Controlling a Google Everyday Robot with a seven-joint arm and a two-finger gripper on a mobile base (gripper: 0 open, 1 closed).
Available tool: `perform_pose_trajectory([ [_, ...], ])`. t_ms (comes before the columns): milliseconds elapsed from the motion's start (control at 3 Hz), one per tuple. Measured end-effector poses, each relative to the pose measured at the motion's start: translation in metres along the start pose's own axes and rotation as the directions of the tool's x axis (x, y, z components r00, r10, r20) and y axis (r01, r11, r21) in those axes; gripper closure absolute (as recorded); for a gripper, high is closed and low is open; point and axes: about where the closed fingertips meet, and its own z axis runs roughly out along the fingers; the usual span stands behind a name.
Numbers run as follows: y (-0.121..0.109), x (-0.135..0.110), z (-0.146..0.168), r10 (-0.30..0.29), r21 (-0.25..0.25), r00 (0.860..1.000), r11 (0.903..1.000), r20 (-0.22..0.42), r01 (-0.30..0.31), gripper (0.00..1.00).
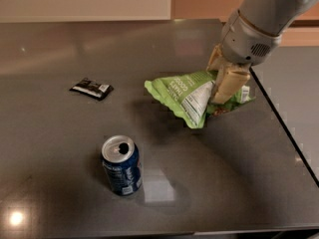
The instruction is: Move green rice chip bag near pepsi can
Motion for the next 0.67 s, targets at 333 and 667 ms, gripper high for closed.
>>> perform_pose_trajectory([
  [333,0.027,-0.015,0.001,-0.036,-0.026,0.999,0.9990,0.001,0.036,1.00],
  [667,0.049,-0.025,0.007,-0.059,-0.056,0.998,0.9967,0.001,0.059,1.00],
])
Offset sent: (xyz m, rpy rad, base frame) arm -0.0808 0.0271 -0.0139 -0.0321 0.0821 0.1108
